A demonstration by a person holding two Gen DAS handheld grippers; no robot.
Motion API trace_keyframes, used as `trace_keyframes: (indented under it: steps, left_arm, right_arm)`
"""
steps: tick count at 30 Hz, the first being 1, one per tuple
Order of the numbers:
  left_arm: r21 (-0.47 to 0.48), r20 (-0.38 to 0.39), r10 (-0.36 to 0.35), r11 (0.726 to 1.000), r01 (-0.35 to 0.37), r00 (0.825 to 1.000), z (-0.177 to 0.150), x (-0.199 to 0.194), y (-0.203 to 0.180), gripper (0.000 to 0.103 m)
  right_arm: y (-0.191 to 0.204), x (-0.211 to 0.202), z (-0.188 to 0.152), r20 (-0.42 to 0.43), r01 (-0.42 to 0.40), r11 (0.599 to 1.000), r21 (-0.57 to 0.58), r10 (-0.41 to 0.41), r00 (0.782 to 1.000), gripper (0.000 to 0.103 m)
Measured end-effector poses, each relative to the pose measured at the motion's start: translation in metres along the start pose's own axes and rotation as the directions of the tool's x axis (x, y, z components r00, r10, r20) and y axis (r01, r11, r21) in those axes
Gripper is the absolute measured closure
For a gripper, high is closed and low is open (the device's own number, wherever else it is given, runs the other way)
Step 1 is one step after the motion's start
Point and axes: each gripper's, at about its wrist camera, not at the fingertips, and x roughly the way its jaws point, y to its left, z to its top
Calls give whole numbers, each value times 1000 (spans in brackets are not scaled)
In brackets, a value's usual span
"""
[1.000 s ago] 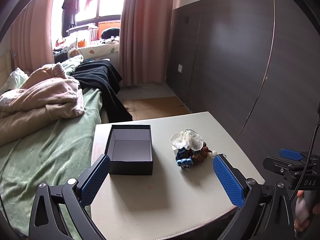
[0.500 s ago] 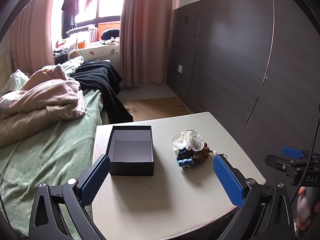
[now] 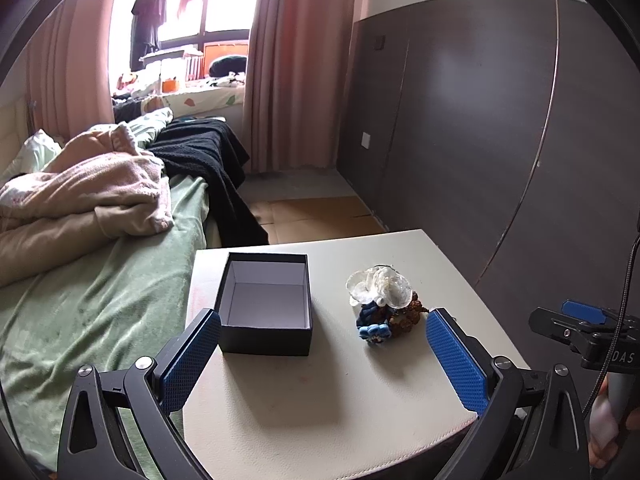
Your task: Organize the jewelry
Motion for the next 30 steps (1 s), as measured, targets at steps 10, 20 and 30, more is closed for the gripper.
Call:
trace_keyframes:
  steps: [10, 20, 30]
  left_arm:
    - [-35, -42, -26, 999, 24, 999, 7, 27, -7, 4]
    - [-47, -166, -76, 997, 69, 983, 7, 77, -17, 39]
    - [-78, -244, -151, 988, 135, 958, -1, 112, -26, 50]
  right_arm:
    - [-21, 11, 14, -19, -6, 992, 123, 8, 1000, 0]
    - [-41, 39, 23, -91, 31, 983, 181, -14, 996, 0]
    - [-67, 60, 29, -122, 18, 963, 269, 16, 992, 1]
